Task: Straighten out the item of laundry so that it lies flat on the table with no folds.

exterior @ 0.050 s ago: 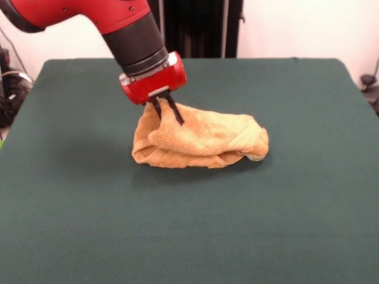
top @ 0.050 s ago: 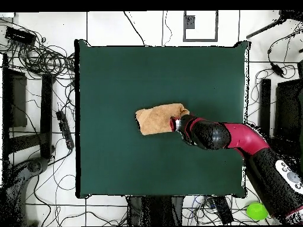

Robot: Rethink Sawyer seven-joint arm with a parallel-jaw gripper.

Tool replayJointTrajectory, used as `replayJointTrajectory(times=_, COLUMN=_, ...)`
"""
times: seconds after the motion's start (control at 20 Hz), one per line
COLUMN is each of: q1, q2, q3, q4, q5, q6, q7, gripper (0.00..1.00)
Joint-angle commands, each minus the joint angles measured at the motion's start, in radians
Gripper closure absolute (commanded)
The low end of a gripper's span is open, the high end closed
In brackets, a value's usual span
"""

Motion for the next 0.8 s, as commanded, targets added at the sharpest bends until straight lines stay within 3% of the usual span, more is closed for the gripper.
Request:
replayJointTrajectory(times=0.05, q1=0.079, q2=-0.030, q3=-0.077, q4=0.088, q5=0.122, q6=0.200, q7=0.107, gripper=1.00)
replayJointTrajectory(times=0.8, q1=0.124, q2=-0.006, q3=-0.121, q4=0.111, q5=0.280, q6=0.272, q7=0.121, gripper=1.00)
